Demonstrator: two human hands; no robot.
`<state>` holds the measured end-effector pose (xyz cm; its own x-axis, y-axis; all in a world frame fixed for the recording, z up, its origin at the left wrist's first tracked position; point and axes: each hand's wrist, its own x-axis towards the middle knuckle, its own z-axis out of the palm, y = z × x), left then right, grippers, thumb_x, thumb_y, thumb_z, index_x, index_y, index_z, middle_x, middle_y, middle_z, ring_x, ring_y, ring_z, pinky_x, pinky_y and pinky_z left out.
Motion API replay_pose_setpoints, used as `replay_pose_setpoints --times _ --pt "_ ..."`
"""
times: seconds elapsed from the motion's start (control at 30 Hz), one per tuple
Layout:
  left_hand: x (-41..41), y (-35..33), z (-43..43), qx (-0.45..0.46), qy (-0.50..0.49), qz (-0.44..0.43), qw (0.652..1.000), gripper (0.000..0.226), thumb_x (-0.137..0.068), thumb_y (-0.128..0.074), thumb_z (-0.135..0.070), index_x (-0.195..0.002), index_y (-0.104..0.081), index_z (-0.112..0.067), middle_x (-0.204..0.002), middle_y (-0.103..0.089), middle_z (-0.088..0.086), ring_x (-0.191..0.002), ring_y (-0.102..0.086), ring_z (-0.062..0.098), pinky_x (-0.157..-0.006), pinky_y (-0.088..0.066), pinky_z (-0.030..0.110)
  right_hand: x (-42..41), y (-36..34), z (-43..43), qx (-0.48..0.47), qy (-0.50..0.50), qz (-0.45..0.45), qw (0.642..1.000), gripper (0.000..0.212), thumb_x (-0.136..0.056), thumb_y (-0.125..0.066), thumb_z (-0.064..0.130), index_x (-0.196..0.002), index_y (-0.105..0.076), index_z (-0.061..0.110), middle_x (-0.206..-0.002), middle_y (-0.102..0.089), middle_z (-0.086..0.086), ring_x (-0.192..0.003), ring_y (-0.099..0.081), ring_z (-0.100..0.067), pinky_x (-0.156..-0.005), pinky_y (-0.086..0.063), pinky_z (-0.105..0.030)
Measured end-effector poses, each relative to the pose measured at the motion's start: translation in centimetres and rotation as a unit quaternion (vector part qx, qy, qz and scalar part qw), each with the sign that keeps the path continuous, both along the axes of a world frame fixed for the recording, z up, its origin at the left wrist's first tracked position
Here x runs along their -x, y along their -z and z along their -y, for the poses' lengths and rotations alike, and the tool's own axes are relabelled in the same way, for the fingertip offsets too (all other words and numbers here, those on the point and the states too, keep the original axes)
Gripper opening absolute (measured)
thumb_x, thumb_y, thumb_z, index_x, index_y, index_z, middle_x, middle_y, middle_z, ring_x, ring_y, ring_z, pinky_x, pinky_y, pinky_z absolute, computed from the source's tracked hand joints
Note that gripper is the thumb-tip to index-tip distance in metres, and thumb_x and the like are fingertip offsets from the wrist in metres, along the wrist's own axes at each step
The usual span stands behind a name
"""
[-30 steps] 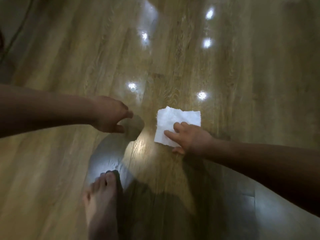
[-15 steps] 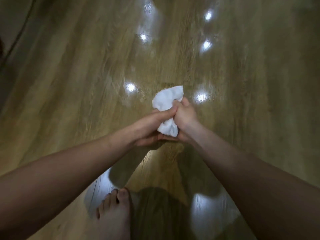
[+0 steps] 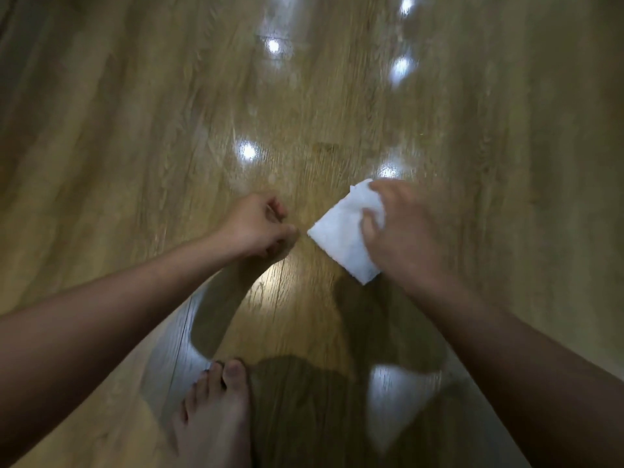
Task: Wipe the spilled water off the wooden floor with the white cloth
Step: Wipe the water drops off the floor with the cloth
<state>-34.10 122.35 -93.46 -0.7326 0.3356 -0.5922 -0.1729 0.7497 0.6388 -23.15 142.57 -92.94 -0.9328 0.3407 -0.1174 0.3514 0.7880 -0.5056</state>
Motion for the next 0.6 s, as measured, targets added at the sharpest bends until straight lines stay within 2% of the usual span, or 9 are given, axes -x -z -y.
replay_pose_setpoints --times 0.1,0.2,0.23,0.3,0.4,0.47,0.5,0.57,0.6 --pt "0.3 0.2 1.0 0.015 0.036 -0.089 0.995 0.019 -0.083 -0.078 -0.023 -0.087 -0.06 -0.019 -0.079 -0.065 0.0 -0.076 -0.067 0.023 -0.068 -0.055 0.035 -0.5 4.4 2.6 -0.134 -0.159 0.089 0.974 0.061 -0.099 -0.027 0.049 -0.154 -0.021 0.024 -0.164 -0.007 -0.01 -0.151 -0.003 -0.031 -0.122 -0.006 -0.046" --pt "0.5 -0.3 2.5 0.041 0.074 -0.155 0.984 0.015 -0.088 -0.072 -0.026 -0.096 -0.062 -0.02 -0.09 -0.066 -0.004 -0.083 -0.063 0.017 -0.074 -0.05 0.03 -1.4 6.6 -2.1 -0.175 -0.207 0.083 0.959 0.064 -0.098 -0.02 0.056 -0.155 -0.02 0.026 -0.164 -0.007 -0.011 -0.15 -0.003 -0.034 -0.121 0.0 -0.049" --pt "0.6 -0.5 3.3 0.05 0.084 -0.17 0.981 0.016 -0.089 -0.07 -0.027 -0.1 -0.062 -0.019 -0.094 -0.066 -0.002 -0.085 -0.063 0.017 -0.076 -0.051 0.032 -1.3 6.9 -5.0 -0.187 -0.176 0.082 0.963 0.066 -0.097 -0.016 0.057 -0.155 -0.018 0.027 -0.164 -0.005 -0.011 -0.15 -0.002 -0.035 -0.12 0.0 -0.05" --pt "0.6 -0.9 4.5 0.052 0.101 -0.198 0.974 0.02 -0.091 -0.069 -0.025 -0.107 -0.062 -0.016 -0.101 -0.066 0.001 -0.091 -0.064 0.018 -0.078 -0.052 0.033 -1.0 6.9 -11.5 -0.199 -0.031 0.141 0.969 0.073 -0.092 -0.008 0.063 -0.156 -0.006 0.028 -0.164 0.004 -0.01 -0.15 0.004 -0.035 -0.12 0.001 -0.053" --pt "0.4 -1.4 6.0 0.032 0.147 -0.224 0.963 0.024 -0.09 -0.069 -0.019 -0.112 -0.064 -0.01 -0.107 -0.061 0.004 -0.097 -0.059 0.02 -0.08 -0.046 0.032 -2.1 5.6 -17.5 -0.153 0.185 0.186 0.953 0.071 -0.094 -0.014 0.062 -0.155 -0.011 0.026 -0.163 -0.001 -0.014 -0.147 -0.001 -0.042 -0.117 -0.006 -0.061" --pt "0.2 -1.3 6.5 0.045 0.181 -0.244 0.952 0.027 -0.09 -0.069 -0.017 -0.115 -0.063 -0.008 -0.111 -0.06 0.007 -0.1 -0.056 0.023 -0.083 -0.044 0.034 -2.5 5.7 -14.0 -0.135 0.219 0.185 0.948 0.064 -0.098 -0.013 0.057 -0.156 -0.007 0.03 -0.164 0.006 -0.009 -0.148 0.007 -0.04 -0.117 0.0 -0.061" --pt "0.0 -1.2 6.7 0.057 0.191 -0.25 0.948 0.029 -0.09 -0.069 -0.017 -0.117 -0.063 -0.009 -0.114 -0.06 0.007 -0.103 -0.055 0.024 -0.084 -0.043 0.035 -2.5 5.9 -10.3 -0.141 0.192 0.172 0.956 0.064 -0.098 -0.013 0.055 -0.156 -0.008 0.029 -0.164 0.004 -0.01 -0.148 0.005 -0.042 -0.117 0.001 -0.061" --pt "-0.1 -0.6 6.6 0.081 0.211 -0.255 0.94 0.032 -0.09 -0.067 -0.021 -0.12 -0.062 -0.01 -0.12 -0.059 0.007 -0.109 -0.055 0.028 -0.089 -0.043 0.038 -2.2 6.3 -0.7 -0.116 0.098 0.147 0.977 0.069 -0.095 -0.02 0.058 -0.155 -0.019 0.023 -0.162 -0.014 -0.015 -0.146 -0.011 -0.046 -0.118 -0.009 -0.059" --pt "-0.2 -0.3 6.4 0.092 0.222 -0.255 0.937 0.033 -0.09 -0.064 -0.024 -0.12 -0.062 -0.012 -0.123 -0.059 0.007 -0.111 -0.055 0.03 -0.091 -0.044 0.04 -2.2 6.2 4.2 -0.1 0.014 0.139 0.985 0.07 -0.094 -0.026 0.06 -0.152 -0.027 0.021 -0.159 -0.024 -0.015 -0.144 -0.02 -0.044 -0.117 -0.017 -0.058"
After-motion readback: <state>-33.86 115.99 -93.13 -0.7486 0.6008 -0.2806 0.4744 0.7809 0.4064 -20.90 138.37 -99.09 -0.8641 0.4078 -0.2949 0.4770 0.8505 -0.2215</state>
